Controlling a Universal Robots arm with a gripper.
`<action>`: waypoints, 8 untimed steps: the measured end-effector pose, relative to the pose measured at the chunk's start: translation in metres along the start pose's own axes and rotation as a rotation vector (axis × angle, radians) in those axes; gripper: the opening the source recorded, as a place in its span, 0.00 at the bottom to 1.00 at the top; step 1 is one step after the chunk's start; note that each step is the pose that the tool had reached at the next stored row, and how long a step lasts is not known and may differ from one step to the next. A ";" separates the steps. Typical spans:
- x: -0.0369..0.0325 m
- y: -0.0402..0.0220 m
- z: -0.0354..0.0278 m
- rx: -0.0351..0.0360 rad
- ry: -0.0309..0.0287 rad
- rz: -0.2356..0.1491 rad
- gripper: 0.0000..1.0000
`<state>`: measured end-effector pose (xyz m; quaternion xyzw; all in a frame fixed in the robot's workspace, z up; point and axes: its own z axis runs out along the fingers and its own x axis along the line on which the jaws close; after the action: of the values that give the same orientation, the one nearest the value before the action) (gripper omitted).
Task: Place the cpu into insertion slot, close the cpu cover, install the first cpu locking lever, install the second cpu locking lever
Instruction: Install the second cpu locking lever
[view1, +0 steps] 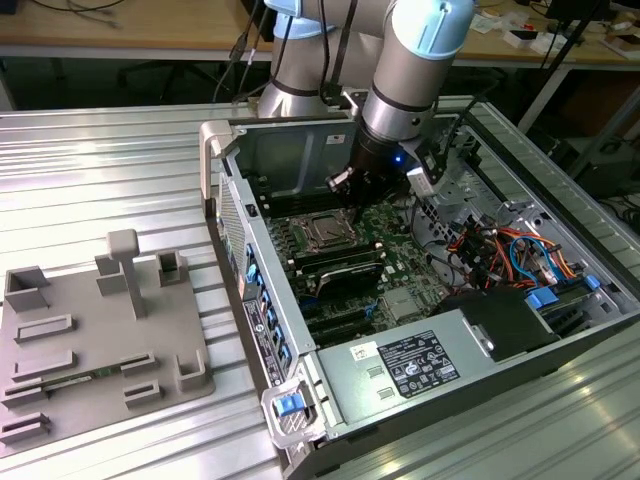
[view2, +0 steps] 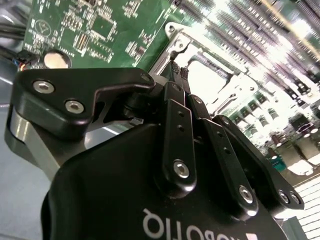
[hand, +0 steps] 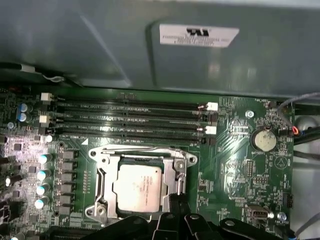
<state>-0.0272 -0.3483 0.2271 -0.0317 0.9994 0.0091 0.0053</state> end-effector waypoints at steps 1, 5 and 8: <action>0.0001 -0.0019 0.0000 -0.0001 -0.0001 0.000 0.11; 0.0007 -0.0119 -0.0020 0.0032 0.0002 0.000 0.11; 0.0011 -0.0171 -0.0033 0.0047 0.0003 0.000 0.11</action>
<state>-0.0272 -0.3655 0.2301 -0.0317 0.9995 0.0068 0.0052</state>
